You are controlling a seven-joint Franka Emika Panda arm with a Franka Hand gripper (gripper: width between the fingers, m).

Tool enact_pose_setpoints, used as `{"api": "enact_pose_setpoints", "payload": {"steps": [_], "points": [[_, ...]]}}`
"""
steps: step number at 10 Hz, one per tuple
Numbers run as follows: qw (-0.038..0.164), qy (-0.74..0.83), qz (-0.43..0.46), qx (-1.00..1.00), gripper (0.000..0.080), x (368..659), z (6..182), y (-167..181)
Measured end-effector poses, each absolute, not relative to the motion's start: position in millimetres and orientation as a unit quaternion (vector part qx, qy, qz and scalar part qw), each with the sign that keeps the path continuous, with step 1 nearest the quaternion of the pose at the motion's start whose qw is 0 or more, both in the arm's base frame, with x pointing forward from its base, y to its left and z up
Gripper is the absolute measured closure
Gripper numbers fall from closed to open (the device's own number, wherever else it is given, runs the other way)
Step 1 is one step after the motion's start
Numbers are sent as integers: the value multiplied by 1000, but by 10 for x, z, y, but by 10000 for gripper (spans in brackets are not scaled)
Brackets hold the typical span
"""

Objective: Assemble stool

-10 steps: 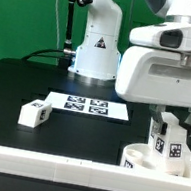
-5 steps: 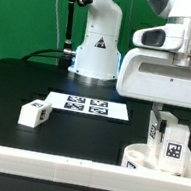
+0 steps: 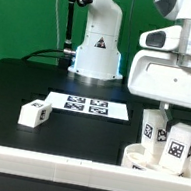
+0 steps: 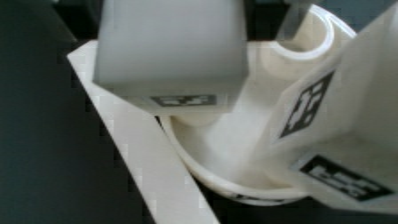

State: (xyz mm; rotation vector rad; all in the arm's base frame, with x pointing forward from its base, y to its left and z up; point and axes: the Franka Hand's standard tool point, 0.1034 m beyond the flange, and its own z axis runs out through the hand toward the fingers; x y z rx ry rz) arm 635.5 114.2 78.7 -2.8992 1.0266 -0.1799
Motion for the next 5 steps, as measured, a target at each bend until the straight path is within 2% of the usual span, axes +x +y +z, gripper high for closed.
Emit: {"api": "enact_pose_setpoints", "payload": {"steps": [5], "points": [[46,445,-50,-893,459,6355,788,1149]]}}
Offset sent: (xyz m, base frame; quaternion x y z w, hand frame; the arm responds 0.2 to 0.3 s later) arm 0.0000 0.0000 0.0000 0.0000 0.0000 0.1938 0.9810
